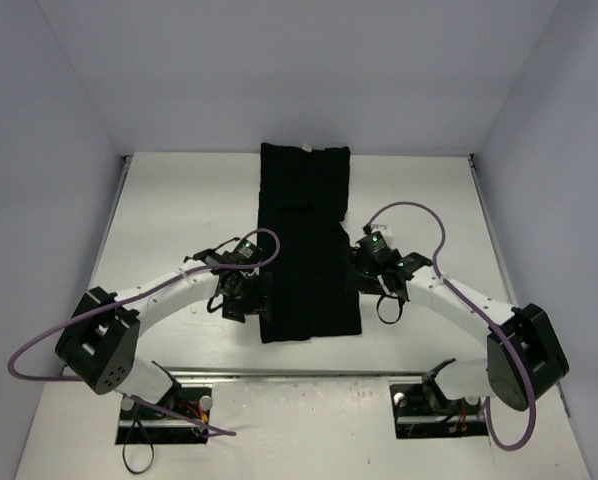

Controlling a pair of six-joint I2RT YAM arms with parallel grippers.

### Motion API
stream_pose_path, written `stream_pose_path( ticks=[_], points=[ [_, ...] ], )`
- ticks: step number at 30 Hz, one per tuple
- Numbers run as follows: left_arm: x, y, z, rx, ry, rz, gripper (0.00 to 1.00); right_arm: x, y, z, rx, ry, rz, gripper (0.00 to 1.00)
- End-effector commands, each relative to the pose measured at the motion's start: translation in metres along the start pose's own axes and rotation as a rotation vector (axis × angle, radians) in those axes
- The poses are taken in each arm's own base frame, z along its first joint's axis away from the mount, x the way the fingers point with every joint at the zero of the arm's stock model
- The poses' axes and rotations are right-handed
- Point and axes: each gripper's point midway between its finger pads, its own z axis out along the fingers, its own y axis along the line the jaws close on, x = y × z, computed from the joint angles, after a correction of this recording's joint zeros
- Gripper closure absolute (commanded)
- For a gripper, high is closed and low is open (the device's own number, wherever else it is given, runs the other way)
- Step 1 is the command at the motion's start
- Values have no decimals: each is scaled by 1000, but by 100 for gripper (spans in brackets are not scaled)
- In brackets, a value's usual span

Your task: Fold and stack the t-shirts

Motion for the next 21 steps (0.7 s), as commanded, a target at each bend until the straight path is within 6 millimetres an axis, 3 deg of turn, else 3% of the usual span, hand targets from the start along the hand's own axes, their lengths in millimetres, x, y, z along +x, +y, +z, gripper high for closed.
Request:
stream_pose_path(
  ticks=[1,3,8,21],
  points=[
    [3,-16,0,52,-46,-73,37,32,25,-10,-60,43,40,43],
    [7,-16,6,54,-37,-85,38,52,23,-7,-40,76,60,43],
    [14,-20,14,63,-23,-102,39,76,12,-5,3,100,102,43],
    [30,-22,30,53,20,-106,43,106,-9,-3,74,154,121,44]
  ],
)
